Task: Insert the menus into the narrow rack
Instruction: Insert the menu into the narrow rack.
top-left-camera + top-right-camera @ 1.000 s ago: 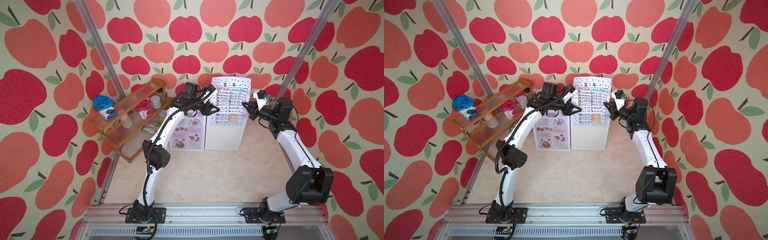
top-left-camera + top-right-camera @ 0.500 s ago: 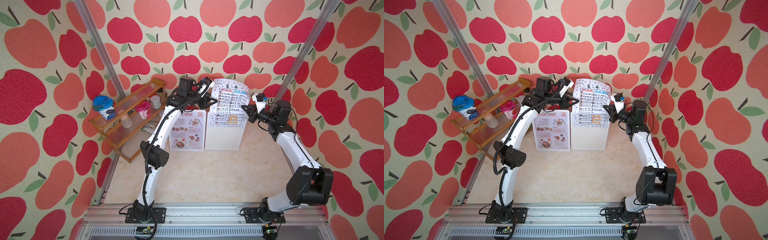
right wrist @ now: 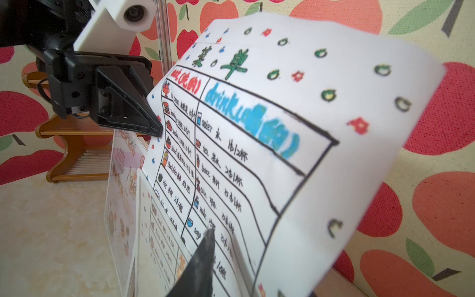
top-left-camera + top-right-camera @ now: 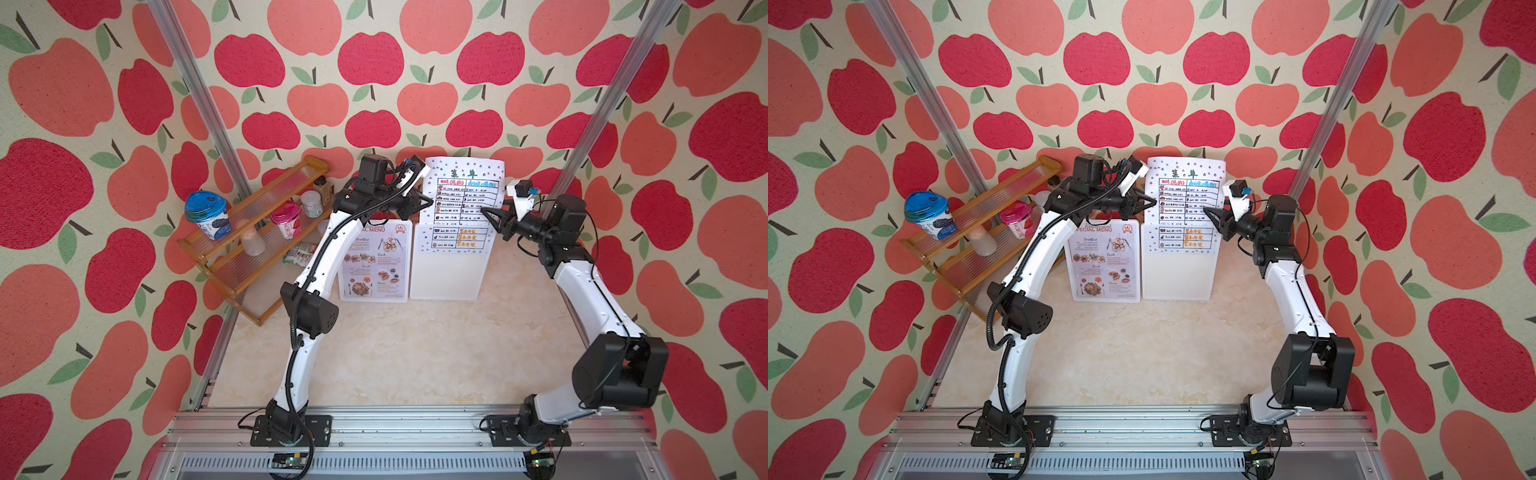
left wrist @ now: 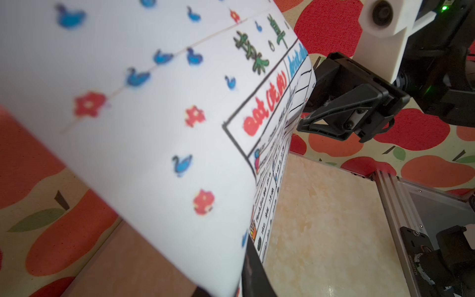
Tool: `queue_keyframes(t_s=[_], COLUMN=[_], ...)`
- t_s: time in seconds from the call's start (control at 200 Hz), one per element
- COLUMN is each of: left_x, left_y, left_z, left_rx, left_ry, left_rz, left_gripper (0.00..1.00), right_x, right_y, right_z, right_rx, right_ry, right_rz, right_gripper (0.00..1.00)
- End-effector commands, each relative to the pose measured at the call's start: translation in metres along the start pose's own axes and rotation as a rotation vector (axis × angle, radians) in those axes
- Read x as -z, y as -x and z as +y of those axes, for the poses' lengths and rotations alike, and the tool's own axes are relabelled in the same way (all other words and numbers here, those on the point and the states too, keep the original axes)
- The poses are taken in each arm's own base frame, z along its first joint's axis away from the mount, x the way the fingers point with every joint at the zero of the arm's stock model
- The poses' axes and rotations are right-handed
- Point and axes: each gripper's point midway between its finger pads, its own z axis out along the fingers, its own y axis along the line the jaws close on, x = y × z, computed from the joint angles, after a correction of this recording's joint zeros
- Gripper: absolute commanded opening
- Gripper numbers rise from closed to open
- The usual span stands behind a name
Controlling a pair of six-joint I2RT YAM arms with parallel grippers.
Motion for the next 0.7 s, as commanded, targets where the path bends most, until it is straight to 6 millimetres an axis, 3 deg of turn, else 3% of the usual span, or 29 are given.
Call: queue_keyframes(t_s=[0.0,0.22,0.4,0.695], left_x=[0.005,0.002,0.001,0.0], left_y=[0.006,0.0,-0.003,-0.005], left_z=[-0.015,-0.019,-0.021,-0.024], left_rx=[-0.014,0.0,0.005,0.01], left_ry=[-0.037,-0.046,-0.051,-0.057], left_rz=[0.0,0.017,0.027,0.033], left_gripper=[0.14,0.12,0.11,0.1], right_x=[-0.006,-0.013,-0.011,-0.003], right_y=[0.017,0.027,0.023,0.002], right_z=[0.004,0.001,0.001,0.008], right_rx=[0.012,0.029,0.033,0.035], right_ry=[0.035,0.03,0.018,-0.004], right_rz=[-0.036,-0.057,-0.04,0.003], right_gripper=[0.37,0.4,0.44,0.15])
